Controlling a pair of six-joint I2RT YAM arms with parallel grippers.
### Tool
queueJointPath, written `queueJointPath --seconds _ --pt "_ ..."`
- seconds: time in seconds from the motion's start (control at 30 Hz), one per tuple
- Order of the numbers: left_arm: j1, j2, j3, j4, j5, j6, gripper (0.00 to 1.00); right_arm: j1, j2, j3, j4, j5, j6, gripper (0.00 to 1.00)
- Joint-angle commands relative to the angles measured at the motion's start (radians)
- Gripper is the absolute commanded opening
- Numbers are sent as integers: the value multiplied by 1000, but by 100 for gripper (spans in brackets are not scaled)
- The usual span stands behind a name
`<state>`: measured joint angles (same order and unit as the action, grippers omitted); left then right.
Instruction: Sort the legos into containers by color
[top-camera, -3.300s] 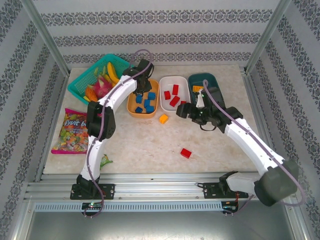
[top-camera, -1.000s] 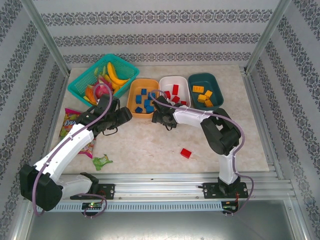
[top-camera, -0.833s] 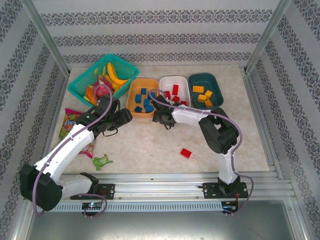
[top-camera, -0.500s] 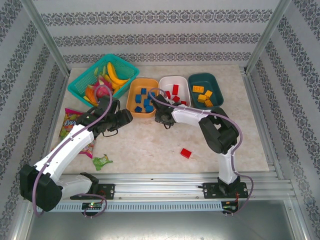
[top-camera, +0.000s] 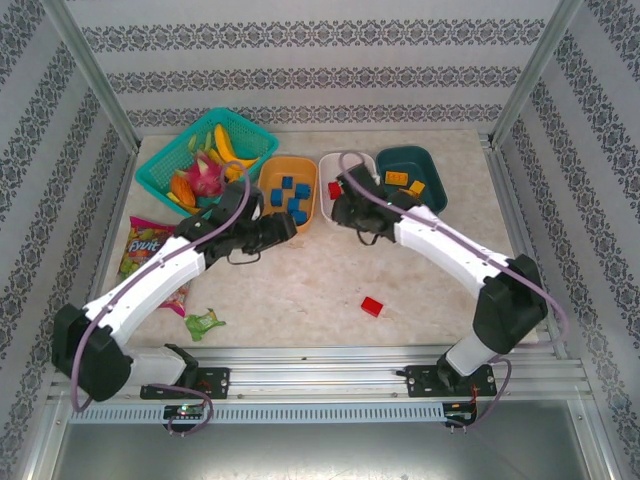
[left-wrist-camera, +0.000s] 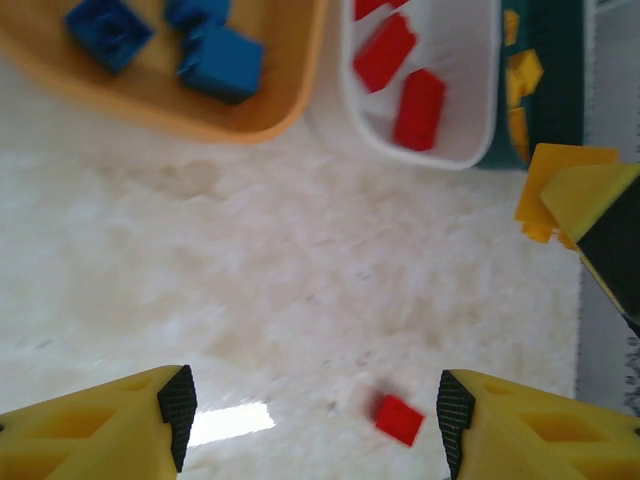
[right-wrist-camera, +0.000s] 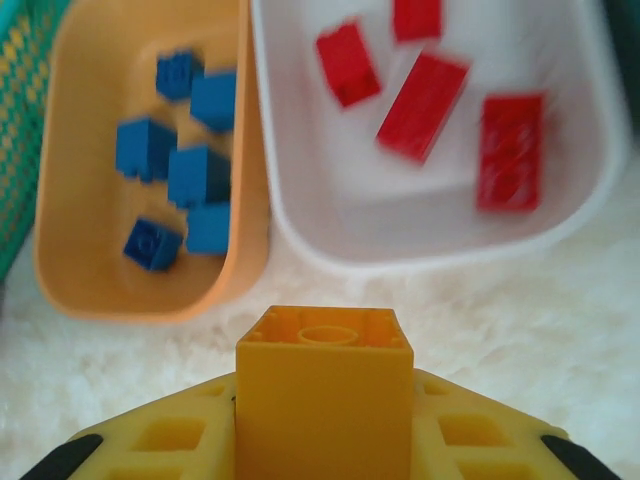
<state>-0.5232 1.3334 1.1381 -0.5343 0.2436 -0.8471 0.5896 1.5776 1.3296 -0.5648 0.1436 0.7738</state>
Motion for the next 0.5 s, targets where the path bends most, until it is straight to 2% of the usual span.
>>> queueJointPath --seconds 0.0,0.07,0.17,0.47 --pt "-17 95 120 102 38 -4 68 -131 5 41 -69 19 -112 27" --pt "-24 171 189 119 56 11 68 -218 54 87 -66 -10 -141 27" --pt "-35 289 281 155 110 39 68 -329 206 233 -122 -26 -188 27" --pt "-47 560 508 206 160 65 68 -508 624 692 -238 -35 -186 27"
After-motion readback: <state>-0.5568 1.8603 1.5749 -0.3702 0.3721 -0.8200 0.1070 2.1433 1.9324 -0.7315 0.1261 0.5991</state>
